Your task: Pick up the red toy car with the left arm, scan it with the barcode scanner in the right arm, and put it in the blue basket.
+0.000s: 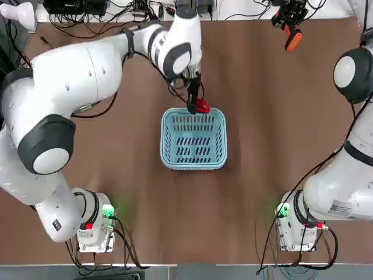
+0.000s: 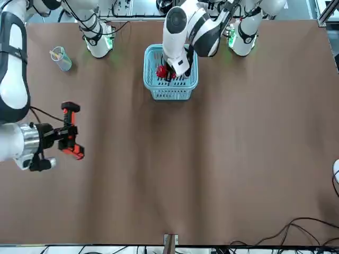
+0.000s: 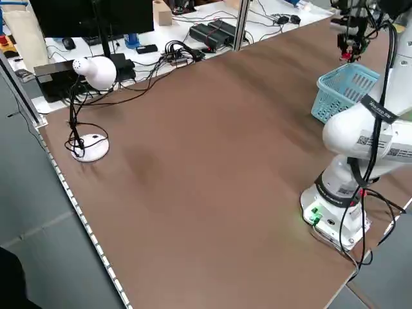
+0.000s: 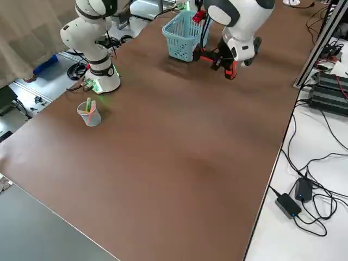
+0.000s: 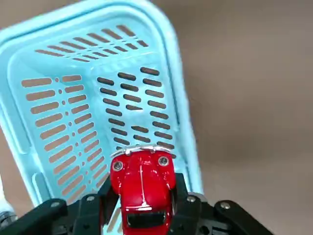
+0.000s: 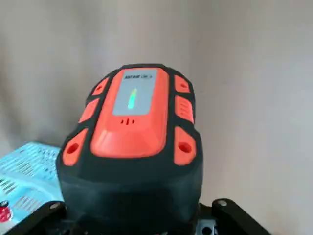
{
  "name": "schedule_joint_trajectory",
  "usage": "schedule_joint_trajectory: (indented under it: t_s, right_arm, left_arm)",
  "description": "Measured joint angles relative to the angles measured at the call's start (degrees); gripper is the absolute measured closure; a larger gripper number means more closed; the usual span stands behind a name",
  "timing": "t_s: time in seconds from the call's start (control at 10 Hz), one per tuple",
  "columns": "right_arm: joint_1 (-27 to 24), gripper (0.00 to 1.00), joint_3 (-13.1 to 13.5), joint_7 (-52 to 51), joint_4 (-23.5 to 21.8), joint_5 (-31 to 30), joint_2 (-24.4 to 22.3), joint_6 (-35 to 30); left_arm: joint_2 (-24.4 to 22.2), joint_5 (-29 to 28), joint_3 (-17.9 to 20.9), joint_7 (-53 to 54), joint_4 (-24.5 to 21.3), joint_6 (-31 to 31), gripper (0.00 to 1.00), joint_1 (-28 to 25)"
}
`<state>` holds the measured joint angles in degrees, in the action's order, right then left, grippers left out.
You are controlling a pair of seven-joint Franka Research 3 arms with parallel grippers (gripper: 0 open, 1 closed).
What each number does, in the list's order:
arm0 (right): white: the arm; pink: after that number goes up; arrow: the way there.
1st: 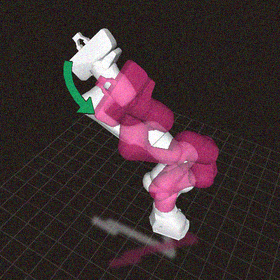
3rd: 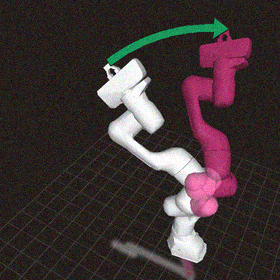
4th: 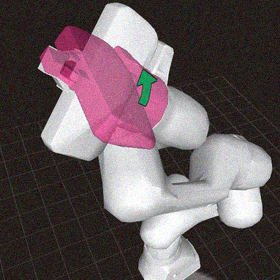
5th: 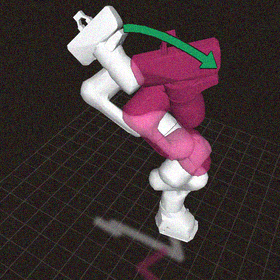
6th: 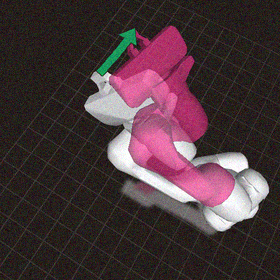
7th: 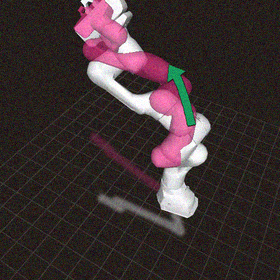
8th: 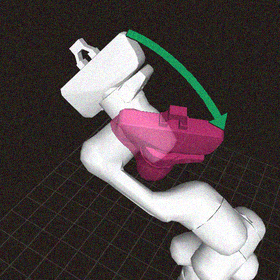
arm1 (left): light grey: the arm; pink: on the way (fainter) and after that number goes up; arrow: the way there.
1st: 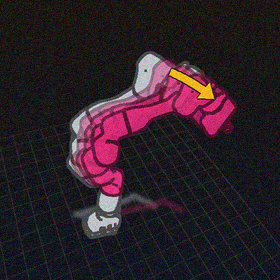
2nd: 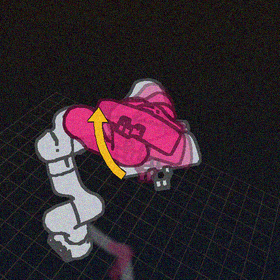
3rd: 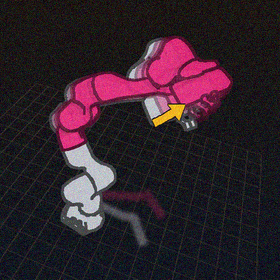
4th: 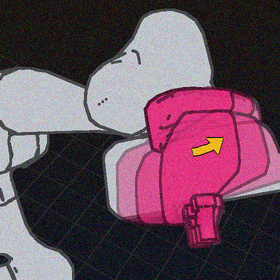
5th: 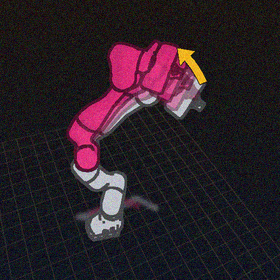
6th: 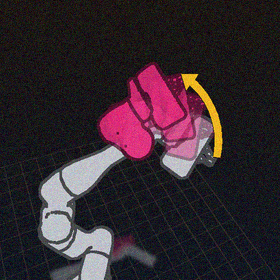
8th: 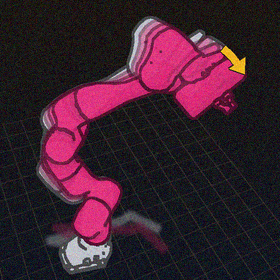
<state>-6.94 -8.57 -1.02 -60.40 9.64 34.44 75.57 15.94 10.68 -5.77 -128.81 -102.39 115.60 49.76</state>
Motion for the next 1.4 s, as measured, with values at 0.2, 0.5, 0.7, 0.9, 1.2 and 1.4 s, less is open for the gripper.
schedule_joint_trajectory:
  t_s: [0.2,0.5,0.7,0.9,1.2,1.4]
  right_arm:
    - [-2.6,0.7,0.3,0.0,0.7,-4.4,-2.0,2.8]
    - [-6.7,0.7,0.3,-1.4,-1.9,-6.6,-2.3,12.8]
    - [-6.9,0.7,0.3,-2.1,-7.3,-7.7,-1.8,19.9]
    - [-6.6,0.7,0.1,-2.1,-12.4,-8.0,-1.4,24.5]
    - [-6.3,0.7,-0.2,-2.1,-18.4,-9.4,-1.3,27.0]
    - [-5.9,0.7,-0.3,-2.1,-22.1,-9.8,-1.3,27.5]
  left_arm:
    - [0.0,-0.5,0.0,-2.9,-3.9,3.0,0.5,2.0]
    - [-0.1,-0.5,0.0,-5.4,-7.2,5.2,0.5,3.8]
    - [-0.2,-0.5,0.0,-6.8,-9.4,7.9,0.5,4.7]
    - [-0.3,-0.5,0.0,-7.4,-11.2,9.6,0.5,5.0]
    - [-0.3,-0.5,0.0,-7.8,-14.8,13.7,0.5,5.4]
    - [-0.2,-0.5,0.0,-8.1,-16.8,16.0,0.5,5.8]
